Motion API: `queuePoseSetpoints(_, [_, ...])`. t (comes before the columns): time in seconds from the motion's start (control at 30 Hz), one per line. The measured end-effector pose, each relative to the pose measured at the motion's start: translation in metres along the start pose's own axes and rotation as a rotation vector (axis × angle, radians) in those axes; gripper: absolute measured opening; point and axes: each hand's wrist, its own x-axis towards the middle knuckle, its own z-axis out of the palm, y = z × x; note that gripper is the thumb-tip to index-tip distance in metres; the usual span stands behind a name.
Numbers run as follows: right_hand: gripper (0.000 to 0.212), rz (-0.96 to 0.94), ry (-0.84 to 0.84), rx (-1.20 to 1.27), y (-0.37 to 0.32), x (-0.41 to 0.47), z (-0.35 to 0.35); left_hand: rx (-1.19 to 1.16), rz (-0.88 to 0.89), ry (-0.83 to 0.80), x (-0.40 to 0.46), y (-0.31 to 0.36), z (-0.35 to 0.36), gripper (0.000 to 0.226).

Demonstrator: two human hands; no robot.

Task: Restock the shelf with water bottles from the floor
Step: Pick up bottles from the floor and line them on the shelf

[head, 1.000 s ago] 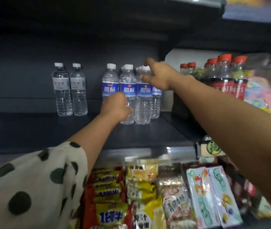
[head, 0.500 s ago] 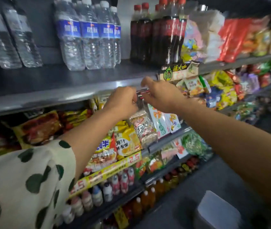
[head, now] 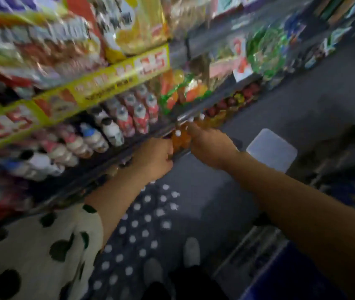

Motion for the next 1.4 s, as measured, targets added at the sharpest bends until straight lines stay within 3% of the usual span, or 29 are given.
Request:
queuePoseSetpoints(0.17, [0.044,0.042,-0.245,0.069,0.03,0.01,0.177,-0.05,-0.147,-0.16,0.009,-0.096,0.14,0.011])
queuePoseSetpoints(0.4, [0.04,0.172,-0.416,0.083,0.065,0.019,0.377,-0.06,-0.23,-0.241,0.048,-0.177,0.296,0.022])
queuePoseSetpoints(0.67, [0.064,0.181,-0.534,-0.045,0.084,0.013,0.518,-0.066,-0.228,-0.266,0.06,-0.228,0.39,0.024])
queuePoseSetpoints(0.87, [0.042,0.112,-0.49,-0.078,0.086,0.033,0.545,-0.039,-0.26,-0.269,0.068,-0.233,0.391,0.029])
queuePoseSetpoints(1.1, [0.043,0.045,-0.477,-0.095,0.081,0.034,0.533,0.004,-0.227,-0.216,0.082,-0.219,0.363,0.019])
queuePoseSetpoints(1.23, [0.038,-0.002,-0.474,-0.007,0.077,0.023,0.47,-0.003,-0.219,-0.215,0.069,-0.206,0.342,0.027])
queuePoseSetpoints(1.4, [0.043,-0.108,-0.457,0.024,0.057,-0.003,0.326,-0.108,-0.21,-0.245,0.034,-0.161,0.278,0.038])
